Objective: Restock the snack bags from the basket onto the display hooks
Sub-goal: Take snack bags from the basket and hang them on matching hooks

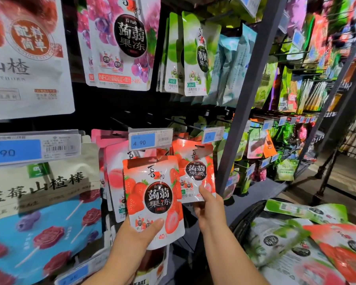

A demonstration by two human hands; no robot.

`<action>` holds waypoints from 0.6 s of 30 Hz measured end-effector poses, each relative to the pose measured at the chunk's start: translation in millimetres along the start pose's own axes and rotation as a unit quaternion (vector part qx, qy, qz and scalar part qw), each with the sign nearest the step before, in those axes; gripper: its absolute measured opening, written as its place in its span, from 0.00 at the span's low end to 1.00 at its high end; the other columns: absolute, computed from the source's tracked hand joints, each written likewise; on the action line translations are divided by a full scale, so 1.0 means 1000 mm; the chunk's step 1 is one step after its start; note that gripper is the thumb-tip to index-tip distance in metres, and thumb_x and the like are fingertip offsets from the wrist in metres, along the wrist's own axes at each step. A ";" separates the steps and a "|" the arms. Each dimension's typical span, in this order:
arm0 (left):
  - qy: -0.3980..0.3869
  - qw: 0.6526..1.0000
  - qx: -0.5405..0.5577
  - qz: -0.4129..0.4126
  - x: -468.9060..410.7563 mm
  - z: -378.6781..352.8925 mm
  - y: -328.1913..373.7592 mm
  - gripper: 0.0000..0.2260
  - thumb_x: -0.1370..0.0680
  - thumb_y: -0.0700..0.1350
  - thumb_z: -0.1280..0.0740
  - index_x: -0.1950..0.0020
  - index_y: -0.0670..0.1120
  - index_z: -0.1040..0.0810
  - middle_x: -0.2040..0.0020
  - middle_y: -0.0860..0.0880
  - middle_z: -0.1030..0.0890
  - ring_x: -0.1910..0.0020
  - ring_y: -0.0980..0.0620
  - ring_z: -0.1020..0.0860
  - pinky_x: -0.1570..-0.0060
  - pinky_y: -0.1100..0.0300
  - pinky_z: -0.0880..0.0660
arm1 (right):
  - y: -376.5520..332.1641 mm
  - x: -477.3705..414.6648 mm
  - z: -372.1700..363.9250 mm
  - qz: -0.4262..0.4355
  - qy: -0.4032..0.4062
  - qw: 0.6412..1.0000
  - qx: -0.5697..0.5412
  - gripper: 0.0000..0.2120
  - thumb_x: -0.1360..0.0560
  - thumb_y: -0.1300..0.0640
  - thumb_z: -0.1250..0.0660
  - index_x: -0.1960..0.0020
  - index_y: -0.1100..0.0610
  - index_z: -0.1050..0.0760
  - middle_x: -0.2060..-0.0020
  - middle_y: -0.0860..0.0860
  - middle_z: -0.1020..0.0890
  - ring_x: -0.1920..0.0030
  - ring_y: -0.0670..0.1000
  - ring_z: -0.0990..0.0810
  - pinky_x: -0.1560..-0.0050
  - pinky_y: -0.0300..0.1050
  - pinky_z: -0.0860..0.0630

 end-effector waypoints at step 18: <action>-0.041 0.999 -0.003 -0.002 -0.005 -0.015 0.006 0.18 0.28 0.47 0.23 0.40 0.55 0.22 0.49 0.56 0.14 0.47 0.54 0.17 0.41 0.52 0.25 | 0.014 0.017 0.020 0.004 0.092 0.974 0.205 0.17 0.24 0.46 0.29 0.50 0.57 0.32 0.61 0.52 0.26 0.61 0.52 0.25 0.59 0.49 0.25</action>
Point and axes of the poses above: each hand's wrist, its own x-axis away from the middle knuckle, its own z-axis out of the back of the hand, y = z × x, the point moved 9 cm from there along -x, towards the middle knuckle
